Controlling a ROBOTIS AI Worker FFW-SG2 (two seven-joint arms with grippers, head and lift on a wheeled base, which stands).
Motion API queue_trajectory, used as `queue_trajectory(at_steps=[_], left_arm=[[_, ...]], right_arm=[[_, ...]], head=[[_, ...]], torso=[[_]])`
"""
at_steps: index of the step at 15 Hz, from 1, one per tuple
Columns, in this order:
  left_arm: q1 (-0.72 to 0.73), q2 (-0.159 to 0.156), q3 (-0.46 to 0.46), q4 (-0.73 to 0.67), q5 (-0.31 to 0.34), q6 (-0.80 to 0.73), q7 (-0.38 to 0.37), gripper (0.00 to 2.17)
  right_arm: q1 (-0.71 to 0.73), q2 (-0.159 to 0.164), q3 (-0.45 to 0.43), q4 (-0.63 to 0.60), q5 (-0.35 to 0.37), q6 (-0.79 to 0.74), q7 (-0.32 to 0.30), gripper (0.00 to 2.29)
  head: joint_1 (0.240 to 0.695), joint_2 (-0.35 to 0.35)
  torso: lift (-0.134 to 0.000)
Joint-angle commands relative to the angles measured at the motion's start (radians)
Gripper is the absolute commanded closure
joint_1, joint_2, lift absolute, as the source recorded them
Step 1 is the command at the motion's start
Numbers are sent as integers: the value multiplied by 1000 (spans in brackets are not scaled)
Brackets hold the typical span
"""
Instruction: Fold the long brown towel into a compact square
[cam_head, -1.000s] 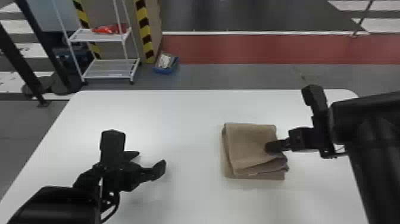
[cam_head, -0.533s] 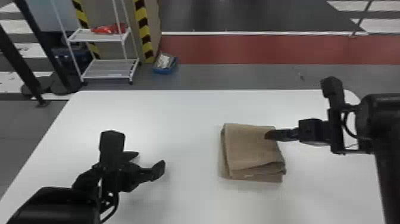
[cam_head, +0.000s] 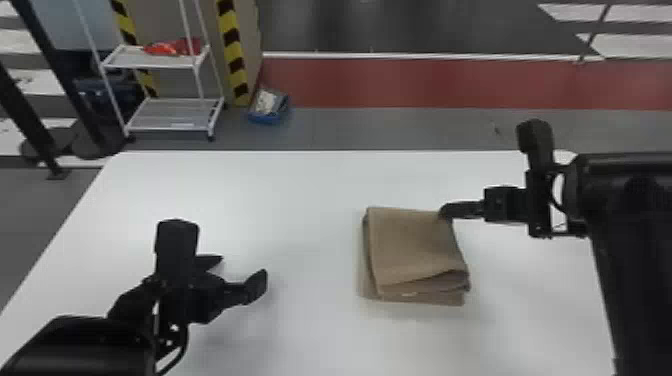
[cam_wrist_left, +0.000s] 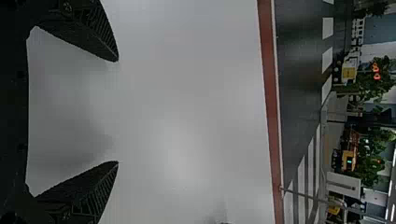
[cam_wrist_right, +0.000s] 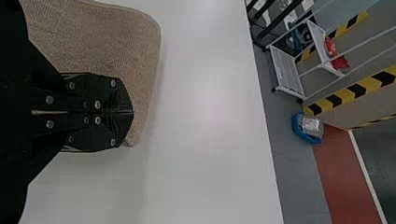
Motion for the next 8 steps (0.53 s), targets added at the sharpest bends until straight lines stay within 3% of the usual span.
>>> queue_trajectory(at_steps=[1,6,8], left_arm=[[-1,0,0,0,2,-1,0,100],[-3,2,0,3,2,-1,0,100],[-4,2,3,5,2,-1,0,100]], right_arm=[[-9,3,26,54,22,-42,-2,1332],[-1,2,56,59,83,-39,-3,1332],[36,2,26,-17,46,-24,10,1332]], head=[[695,1],[695,5],[695,1]], torso=[[-124],[-124],[-124]])
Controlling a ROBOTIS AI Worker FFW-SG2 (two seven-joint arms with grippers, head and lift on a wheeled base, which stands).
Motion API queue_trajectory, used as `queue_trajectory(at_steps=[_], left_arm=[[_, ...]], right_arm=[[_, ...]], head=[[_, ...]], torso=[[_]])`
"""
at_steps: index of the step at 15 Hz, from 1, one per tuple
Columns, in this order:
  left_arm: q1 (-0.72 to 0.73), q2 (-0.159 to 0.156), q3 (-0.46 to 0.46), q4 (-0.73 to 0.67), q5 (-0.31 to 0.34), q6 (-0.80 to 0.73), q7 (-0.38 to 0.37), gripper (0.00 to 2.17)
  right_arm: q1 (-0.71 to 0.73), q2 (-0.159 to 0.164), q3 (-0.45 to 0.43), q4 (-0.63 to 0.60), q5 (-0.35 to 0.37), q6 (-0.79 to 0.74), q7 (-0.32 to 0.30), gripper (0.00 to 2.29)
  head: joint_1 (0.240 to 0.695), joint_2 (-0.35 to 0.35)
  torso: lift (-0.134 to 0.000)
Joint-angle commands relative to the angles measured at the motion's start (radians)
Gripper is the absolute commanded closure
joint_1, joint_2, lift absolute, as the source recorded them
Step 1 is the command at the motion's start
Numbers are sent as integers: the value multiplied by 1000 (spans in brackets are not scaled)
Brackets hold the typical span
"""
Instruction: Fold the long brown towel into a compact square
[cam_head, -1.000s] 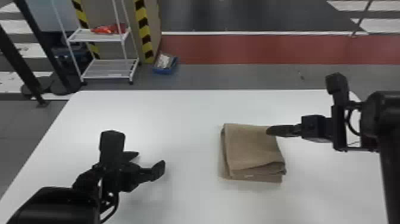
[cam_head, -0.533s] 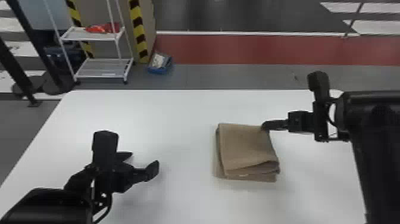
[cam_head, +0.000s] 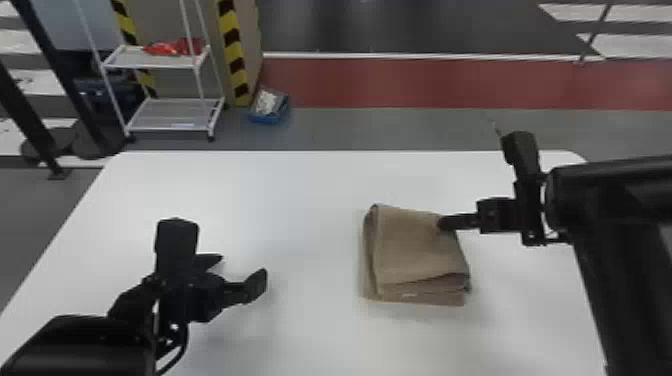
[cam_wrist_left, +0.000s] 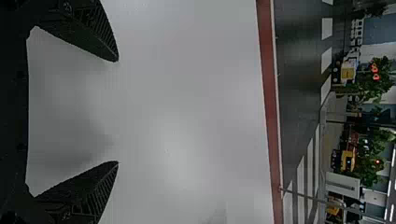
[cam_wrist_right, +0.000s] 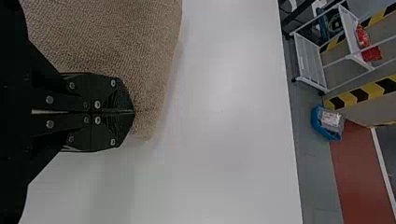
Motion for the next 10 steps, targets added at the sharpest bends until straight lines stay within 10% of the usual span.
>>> queue_trajectory(at_steps=[1,6,10], left_arm=[[-1,0,5,1,0,0,0,100],[-2,2,10,1,2,0,0,100],[-4,2,8,2,0,0,0,100]], right_arm=[[46,-3,-34,-128,-59,50,14,1332],[232,-26,-10,-455,-108,249,77,1332],[289,-60,35,-471,-89,255,82,1332]], head=[[695,0],[695,28],[695,44]], torso=[[-124],[-124],[-124]])
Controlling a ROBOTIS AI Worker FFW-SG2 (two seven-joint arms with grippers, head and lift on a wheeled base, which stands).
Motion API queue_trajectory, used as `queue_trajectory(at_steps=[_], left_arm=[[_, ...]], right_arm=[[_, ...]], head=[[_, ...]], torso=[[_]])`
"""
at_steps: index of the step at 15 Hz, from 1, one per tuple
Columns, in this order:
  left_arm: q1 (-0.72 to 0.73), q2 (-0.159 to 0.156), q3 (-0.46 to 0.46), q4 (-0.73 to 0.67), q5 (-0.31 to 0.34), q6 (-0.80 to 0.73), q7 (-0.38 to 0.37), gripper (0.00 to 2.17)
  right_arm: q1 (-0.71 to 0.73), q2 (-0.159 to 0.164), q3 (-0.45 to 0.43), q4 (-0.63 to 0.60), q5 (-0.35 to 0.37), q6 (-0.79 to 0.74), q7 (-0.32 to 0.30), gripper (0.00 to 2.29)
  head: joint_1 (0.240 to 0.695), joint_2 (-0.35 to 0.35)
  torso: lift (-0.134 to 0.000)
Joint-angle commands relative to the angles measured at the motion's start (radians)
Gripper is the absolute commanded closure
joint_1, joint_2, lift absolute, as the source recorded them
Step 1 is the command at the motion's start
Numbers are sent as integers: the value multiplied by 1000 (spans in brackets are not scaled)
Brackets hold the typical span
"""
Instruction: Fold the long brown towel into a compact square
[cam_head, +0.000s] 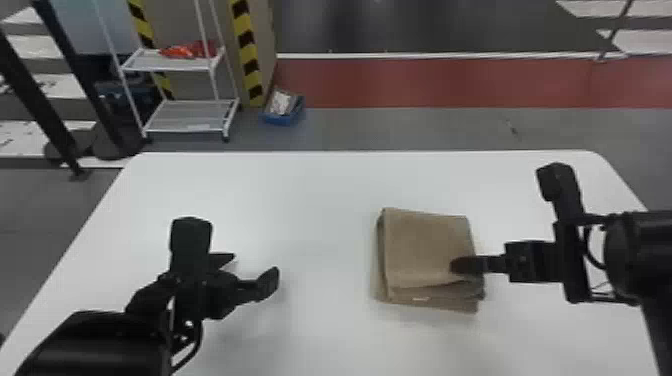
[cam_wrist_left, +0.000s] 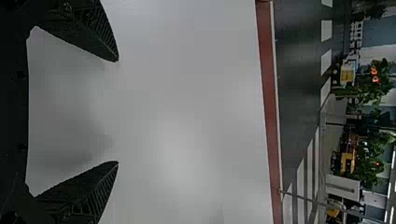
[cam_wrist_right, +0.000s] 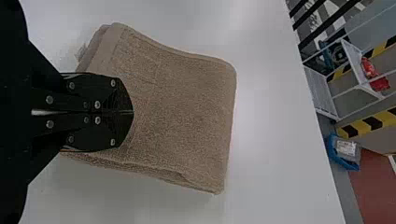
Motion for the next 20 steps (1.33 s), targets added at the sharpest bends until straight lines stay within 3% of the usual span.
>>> queue_trajectory(at_steps=[1,6,8,9,10,11,13,15,17,19,20], left_arm=[[0,0,-3,0,0,0,0,100],[-2,-2,-3,-4,3,3,0,100],[15,-3,0,-21,7,3,-2,100],[21,-5,0,-34,9,6,-2,100],[31,-5,2,-47,17,6,-2,100],[44,-6,14,-69,41,6,-2,100],[81,-14,63,-115,130,3,5,100],[144,-21,92,-178,191,-34,12,97],[225,-46,125,-221,257,-169,28,97],[330,-76,126,-228,314,-469,52,97],[377,-76,123,-210,343,-623,66,97]], right_arm=[[29,-14,12,9,7,-24,0,1332],[55,-34,-5,9,13,-61,43,1332],[64,-26,-94,-62,-68,-73,43,1305],[82,-20,-154,-123,-142,-94,37,893],[111,9,-215,-177,-199,-107,20,194],[159,43,-258,-241,-228,-147,-43,-2],[319,90,-270,-333,-254,-453,-227,-1],[478,109,-270,-358,-306,-748,-350,46],[599,109,-266,-358,-335,-984,-410,53],[690,139,-264,-349,-346,-1134,-434,60],[724,150,-267,-339,-346,-1214,-434,63]], head=[[695,43],[695,27],[695,26],[695,18],[695,16],[695,13],[695,1],[695,-32],[695,-43],[695,-50],[695,-51]], torso=[[-124],[-124],[-124],[-124],[-124],[-124],[-124],[-124],[-124],[-124],[-124]])
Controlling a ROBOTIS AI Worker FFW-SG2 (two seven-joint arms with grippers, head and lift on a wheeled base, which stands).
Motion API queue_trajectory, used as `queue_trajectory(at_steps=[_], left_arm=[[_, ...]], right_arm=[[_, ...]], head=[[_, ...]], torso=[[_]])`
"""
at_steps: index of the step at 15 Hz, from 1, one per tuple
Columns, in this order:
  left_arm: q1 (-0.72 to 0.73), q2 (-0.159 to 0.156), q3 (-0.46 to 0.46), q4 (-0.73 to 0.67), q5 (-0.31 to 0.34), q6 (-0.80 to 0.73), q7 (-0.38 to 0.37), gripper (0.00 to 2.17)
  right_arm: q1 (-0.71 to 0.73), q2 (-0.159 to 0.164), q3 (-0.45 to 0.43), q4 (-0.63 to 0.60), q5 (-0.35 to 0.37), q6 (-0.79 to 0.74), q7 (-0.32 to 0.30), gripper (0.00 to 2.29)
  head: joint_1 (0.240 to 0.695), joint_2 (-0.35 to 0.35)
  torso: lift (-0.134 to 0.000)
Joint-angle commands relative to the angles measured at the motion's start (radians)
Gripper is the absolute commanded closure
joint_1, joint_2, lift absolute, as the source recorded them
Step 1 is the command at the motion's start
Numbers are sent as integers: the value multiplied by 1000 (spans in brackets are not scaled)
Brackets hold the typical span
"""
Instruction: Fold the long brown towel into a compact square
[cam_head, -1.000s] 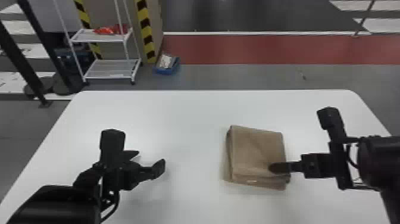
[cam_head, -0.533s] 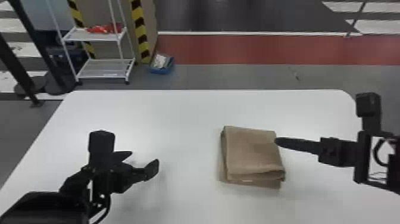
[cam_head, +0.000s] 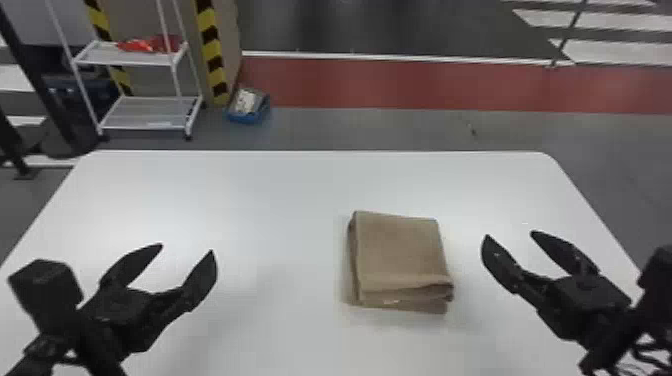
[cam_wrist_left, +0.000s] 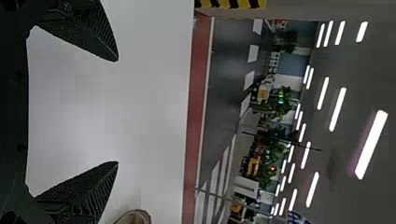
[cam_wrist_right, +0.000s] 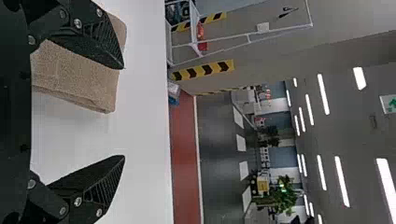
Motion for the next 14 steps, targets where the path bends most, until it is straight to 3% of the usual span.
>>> queue_trajectory(at_steps=[1,2,4,6,12,14], left_arm=[[99,-10,-13,38,48,-318,32,97],[131,-10,-30,64,47,-437,56,97],[162,-10,-46,91,34,-511,82,97],[181,-10,-59,102,14,-572,115,100],[191,-10,-53,76,-4,-499,124,93],[185,-10,-43,79,-1,-483,122,93]], right_arm=[[81,15,-2,24,-2,-207,0,73],[88,15,1,36,-2,-231,-3,76],[87,15,21,41,-2,-231,-20,80],[87,15,62,41,33,-228,-77,80],[88,15,128,46,61,-235,-86,83],[93,15,163,43,107,-235,-86,87]], head=[[695,-50],[695,-48],[695,-44],[695,-40],[695,-3],[695,11]], torso=[[-124],[-124],[-124],[-124],[-124],[-124]])
